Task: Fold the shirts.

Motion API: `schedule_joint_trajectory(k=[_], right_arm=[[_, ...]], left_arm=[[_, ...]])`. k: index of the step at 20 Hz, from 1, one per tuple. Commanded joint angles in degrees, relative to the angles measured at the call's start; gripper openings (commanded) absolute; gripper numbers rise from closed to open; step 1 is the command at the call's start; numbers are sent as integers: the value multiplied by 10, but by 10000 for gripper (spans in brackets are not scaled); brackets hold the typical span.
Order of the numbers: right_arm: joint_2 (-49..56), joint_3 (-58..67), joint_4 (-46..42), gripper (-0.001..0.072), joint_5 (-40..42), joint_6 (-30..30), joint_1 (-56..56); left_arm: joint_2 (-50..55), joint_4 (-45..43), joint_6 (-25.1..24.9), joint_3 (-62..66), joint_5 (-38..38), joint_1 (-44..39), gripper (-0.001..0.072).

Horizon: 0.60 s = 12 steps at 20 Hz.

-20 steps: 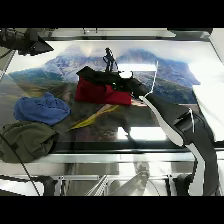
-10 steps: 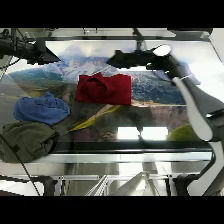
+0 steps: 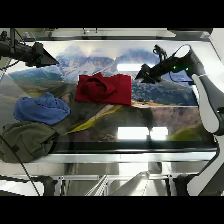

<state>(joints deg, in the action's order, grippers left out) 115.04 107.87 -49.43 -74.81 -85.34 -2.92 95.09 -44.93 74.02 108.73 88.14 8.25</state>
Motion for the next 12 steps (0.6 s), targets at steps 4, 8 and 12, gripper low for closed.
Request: schedule_joint_trajectory(k=[4, 8, 12], right_arm=[[89, 0, 67, 458, 1, 24, -9], [115, 0, 118, 458, 31, 47, -42], [124, 0, 160, 395, 90, 61, -67]], left_arm=[[0, 0, 10, 0, 4, -4, 3], [0, 0, 17, 0, 3, -4, 3], [0, 0, 20, 0, 4, -4, 3]])
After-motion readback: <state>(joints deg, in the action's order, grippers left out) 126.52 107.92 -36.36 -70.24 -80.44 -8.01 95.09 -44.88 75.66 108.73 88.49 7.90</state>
